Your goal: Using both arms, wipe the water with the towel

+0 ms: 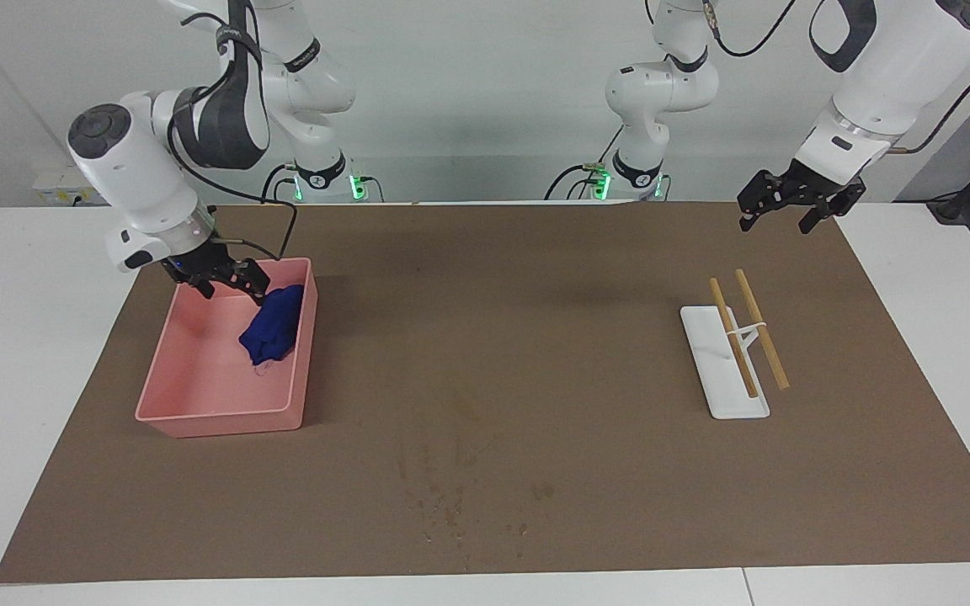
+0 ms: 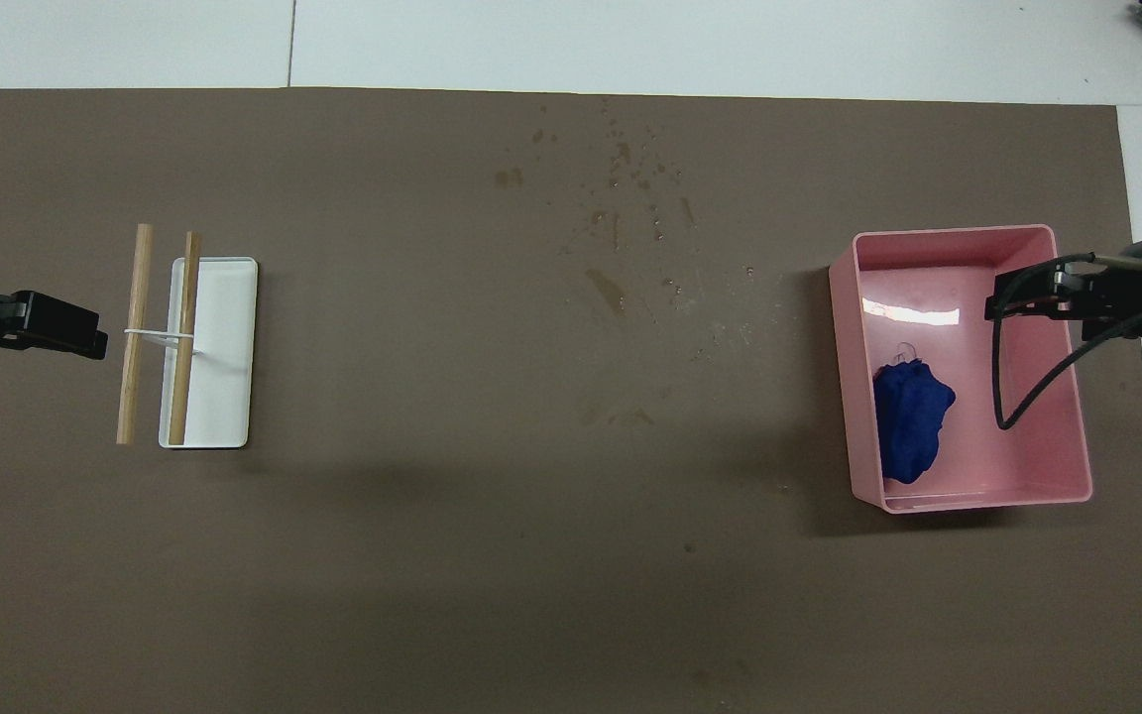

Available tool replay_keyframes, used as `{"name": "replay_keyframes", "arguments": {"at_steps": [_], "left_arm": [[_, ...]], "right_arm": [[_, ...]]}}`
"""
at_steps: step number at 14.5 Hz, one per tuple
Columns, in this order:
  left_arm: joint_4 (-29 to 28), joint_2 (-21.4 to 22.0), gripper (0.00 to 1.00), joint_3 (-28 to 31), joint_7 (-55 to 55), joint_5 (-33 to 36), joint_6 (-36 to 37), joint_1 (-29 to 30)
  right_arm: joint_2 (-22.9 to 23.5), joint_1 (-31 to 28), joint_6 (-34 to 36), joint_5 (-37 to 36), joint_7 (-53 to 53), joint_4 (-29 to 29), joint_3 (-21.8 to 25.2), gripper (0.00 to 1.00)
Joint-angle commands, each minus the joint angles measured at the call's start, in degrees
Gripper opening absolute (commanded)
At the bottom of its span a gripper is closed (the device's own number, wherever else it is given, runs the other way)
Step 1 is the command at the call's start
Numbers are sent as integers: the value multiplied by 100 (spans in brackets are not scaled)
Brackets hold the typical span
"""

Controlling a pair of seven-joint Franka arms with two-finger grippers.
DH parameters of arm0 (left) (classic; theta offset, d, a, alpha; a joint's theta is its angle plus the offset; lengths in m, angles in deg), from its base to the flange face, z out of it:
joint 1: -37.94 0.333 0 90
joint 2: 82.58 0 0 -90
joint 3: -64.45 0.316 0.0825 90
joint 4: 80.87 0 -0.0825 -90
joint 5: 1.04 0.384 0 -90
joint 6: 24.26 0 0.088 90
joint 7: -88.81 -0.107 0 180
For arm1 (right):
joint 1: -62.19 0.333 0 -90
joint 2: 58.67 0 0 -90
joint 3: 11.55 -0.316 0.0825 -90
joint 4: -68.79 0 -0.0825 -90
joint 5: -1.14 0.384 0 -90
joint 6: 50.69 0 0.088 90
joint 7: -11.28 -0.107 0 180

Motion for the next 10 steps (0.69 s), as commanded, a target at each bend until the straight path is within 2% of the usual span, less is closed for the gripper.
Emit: {"name": "replay_keyframes", "arguments": {"at_steps": [1, 4, 10], "left_arm": [[-108, 109, 100, 17, -49, -71, 31, -8], [-108, 109, 100, 17, -49, -71, 31, -8], [-108, 109, 100, 17, -49, -71, 31, -8]], "right_arm": [[154, 315, 803, -510, 67, 814, -31, 100], [92, 738, 1244, -626, 41, 1158, -31, 100], [-13, 695, 1316, -406, -276, 1036, -22, 100]]}}
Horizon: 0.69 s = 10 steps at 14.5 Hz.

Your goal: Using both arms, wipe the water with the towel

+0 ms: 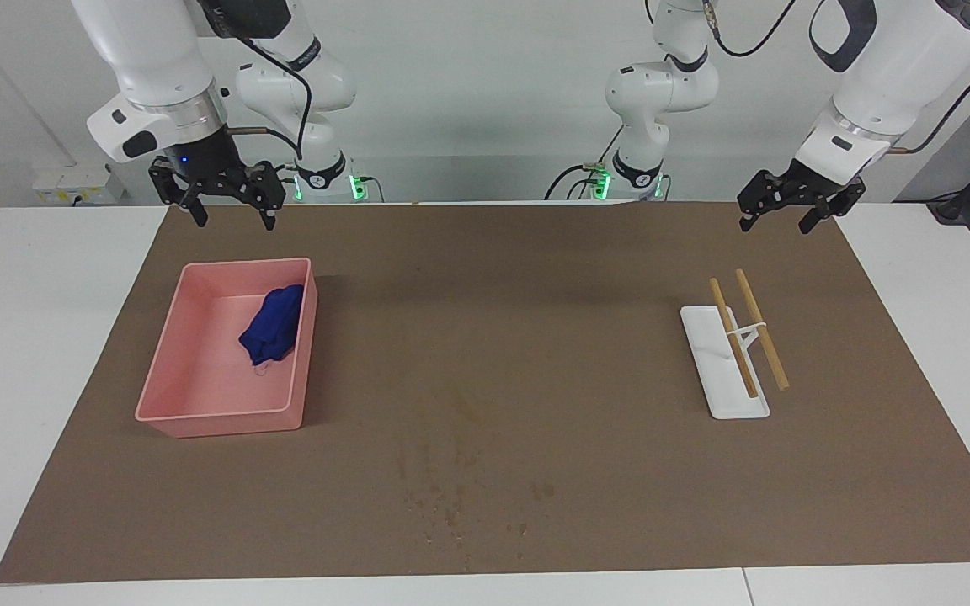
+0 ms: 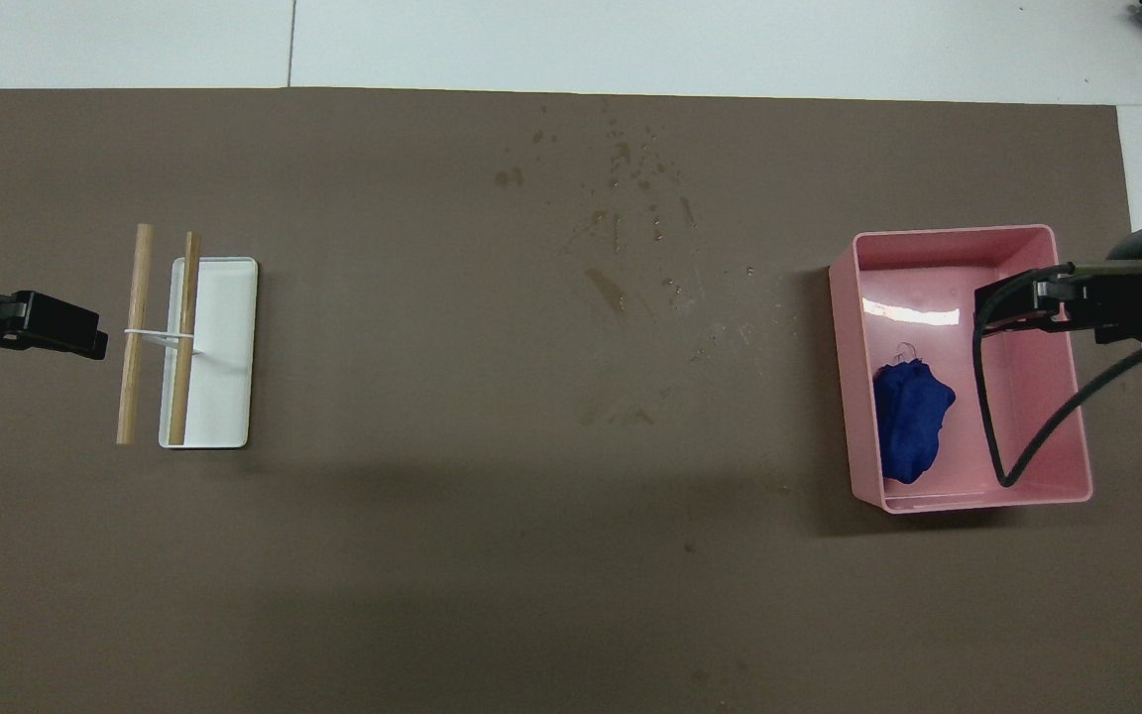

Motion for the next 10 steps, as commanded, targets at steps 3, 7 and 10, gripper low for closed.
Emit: {"name": "replay_keyframes", "arguments": {"at_steps": [3, 7, 10], "left_arm": [[-108, 109, 100, 18, -49, -71, 31, -8], [-108, 109, 100, 18, -49, -71, 31, -8], [-108, 109, 100, 18, -49, -71, 31, -8]], "right_arm": [[-98, -146, 61, 68, -60, -170, -24, 100], [-116, -137, 96, 76, -60, -205, -24, 100], [-125, -137, 96, 85, -51, -214, -24, 100]]}}
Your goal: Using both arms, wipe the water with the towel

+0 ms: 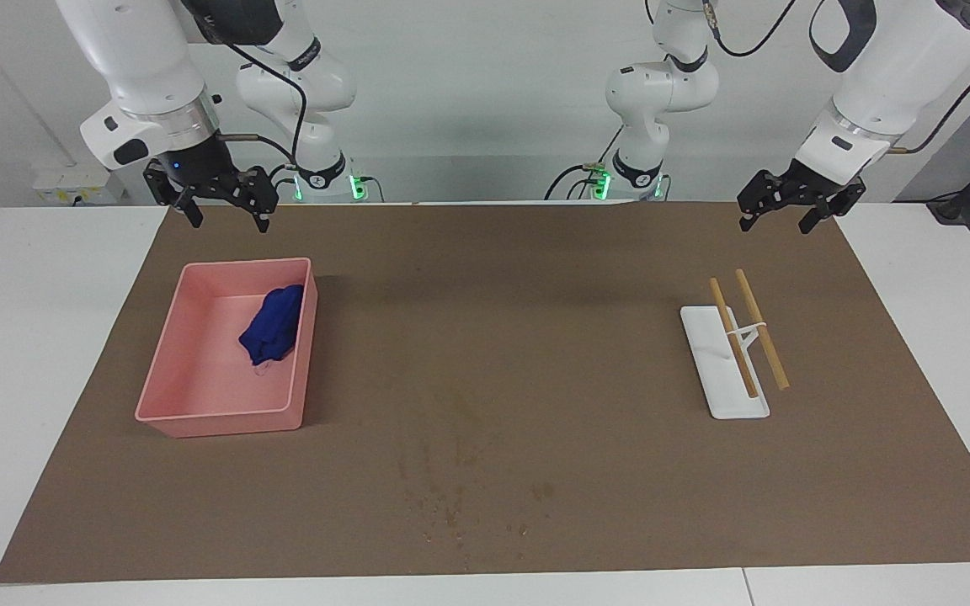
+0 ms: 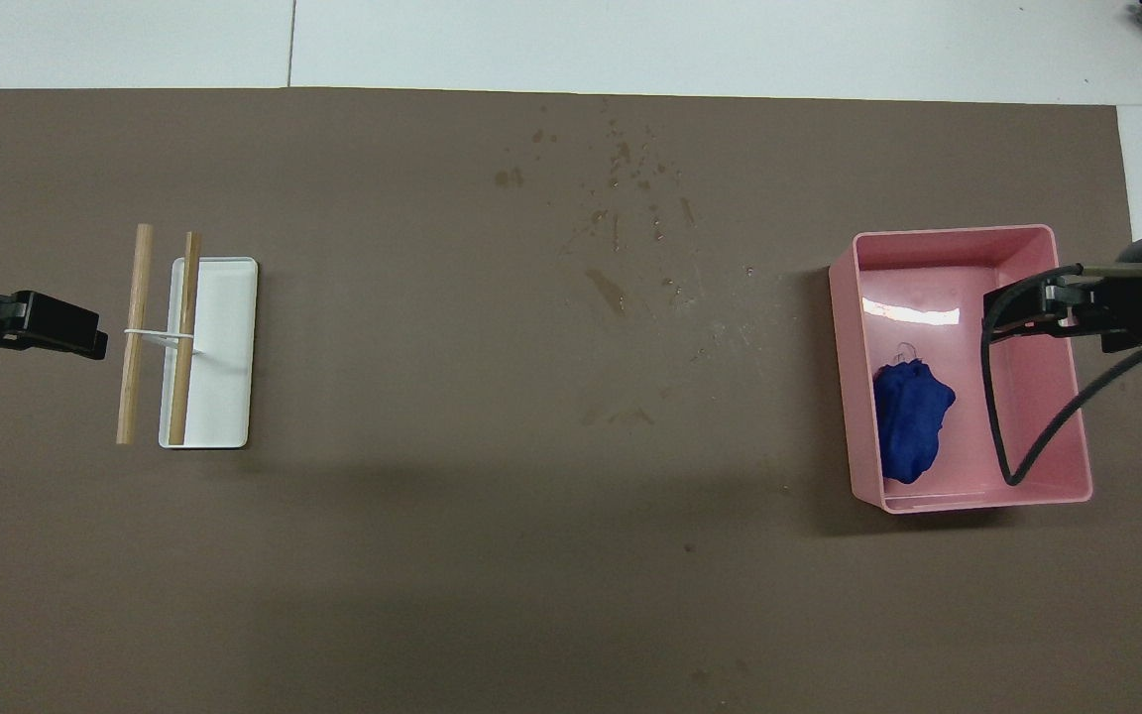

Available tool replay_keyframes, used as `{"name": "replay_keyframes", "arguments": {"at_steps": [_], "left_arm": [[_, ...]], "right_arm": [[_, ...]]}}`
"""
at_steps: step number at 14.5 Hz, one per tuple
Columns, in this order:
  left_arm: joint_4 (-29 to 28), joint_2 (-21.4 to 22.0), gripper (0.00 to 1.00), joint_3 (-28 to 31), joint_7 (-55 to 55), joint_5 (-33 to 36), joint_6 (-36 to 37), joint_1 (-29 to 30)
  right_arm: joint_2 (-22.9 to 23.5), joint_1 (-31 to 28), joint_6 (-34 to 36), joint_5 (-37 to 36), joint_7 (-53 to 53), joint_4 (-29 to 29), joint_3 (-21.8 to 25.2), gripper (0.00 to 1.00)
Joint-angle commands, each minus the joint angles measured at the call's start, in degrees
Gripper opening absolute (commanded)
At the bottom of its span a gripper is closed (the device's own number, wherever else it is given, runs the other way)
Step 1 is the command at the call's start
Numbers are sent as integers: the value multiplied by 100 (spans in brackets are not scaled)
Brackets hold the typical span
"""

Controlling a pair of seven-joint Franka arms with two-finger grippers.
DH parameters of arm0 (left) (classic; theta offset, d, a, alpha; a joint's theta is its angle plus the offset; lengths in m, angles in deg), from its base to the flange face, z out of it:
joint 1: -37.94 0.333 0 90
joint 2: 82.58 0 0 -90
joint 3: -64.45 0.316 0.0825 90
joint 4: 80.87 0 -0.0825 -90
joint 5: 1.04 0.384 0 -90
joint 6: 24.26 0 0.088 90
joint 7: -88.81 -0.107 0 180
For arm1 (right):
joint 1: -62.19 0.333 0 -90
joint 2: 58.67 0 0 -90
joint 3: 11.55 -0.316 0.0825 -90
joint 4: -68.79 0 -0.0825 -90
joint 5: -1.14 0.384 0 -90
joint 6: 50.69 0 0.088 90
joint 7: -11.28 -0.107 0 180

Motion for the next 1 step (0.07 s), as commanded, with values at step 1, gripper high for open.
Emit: {"name": "replay_keyframes", "arguments": {"at_steps": [1], "left_arm": [[-108, 109, 100, 18, -49, -71, 31, -8]], "right_arm": [[-123, -59, 37, 79, -34, -130, -38, 100]]}}
